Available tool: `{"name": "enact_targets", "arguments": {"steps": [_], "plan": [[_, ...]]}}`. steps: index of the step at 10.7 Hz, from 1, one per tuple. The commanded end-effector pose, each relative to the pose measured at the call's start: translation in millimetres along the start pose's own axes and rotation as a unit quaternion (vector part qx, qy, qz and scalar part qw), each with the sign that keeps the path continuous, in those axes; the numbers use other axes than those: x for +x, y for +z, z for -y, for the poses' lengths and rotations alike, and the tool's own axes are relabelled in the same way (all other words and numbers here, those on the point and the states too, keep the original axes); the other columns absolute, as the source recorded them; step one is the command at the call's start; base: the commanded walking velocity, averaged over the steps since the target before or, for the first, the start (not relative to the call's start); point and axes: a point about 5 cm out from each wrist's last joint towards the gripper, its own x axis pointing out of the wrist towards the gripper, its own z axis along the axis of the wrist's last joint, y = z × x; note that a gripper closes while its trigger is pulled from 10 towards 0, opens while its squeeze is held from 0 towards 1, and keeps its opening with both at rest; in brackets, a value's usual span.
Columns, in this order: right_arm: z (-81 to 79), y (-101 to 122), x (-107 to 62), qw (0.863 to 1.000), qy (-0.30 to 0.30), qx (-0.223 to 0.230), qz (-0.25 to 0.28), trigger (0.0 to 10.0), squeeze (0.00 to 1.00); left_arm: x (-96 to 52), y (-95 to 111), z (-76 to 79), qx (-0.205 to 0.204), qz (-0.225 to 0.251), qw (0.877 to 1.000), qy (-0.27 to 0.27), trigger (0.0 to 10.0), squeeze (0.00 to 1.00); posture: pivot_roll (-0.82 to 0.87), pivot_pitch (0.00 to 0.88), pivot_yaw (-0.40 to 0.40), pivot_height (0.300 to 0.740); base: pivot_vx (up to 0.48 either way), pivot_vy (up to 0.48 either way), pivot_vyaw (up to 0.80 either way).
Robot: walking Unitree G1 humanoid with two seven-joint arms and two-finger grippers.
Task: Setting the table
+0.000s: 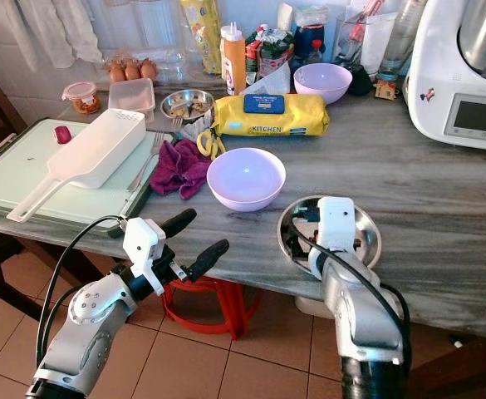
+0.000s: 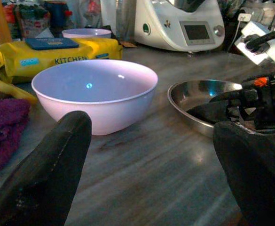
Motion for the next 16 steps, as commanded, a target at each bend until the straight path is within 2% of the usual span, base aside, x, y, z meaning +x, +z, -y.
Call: {"name": "enact_targets", "arguments": {"steps": [1, 9, 12, 16], "plan": [[1.0, 2.3, 1.6, 1.000, -0.003, 0.003, 0.005, 10.0, 1.00, -0.6, 1.4, -0.3, 0.004, 0.000, 1.000, -0.001, 10.0, 0.00, -0.21, 0.092, 0.066, 0.740, 0.000, 0.000, 0.00], [-12.7, 18.6, 14.1, 0.998, 0.033, 0.009, 0.049, 10.0, 1.00, 0.4, 1.5, 1.7, 0.003, 0.000, 1.000, 0.002, 10.0, 0.00, -0.21, 0.097, 0.069, 0.740, 0.000, 0.000, 0.00], [-6.3, 13.6, 9.9, 0.999, 0.027, 0.008, 0.047, 10.0, 1.00, 1.8, 1.3, 2.4, 0.002, 0.001, 1.000, 0.003, 10.0, 0.00, -0.22, 0.096, 0.065, 0.740, 0.000, 0.000, 0.00], [-4.6, 23.2, -15.0, 0.991, 0.029, 0.008, 0.127, 10.0, 1.00, 0.4, 1.1, -0.2, 0.003, -0.002, 1.000, -0.007, 10.0, 0.00, -0.23, 0.095, 0.067, 0.740, 0.000, 0.000, 0.00]]}}
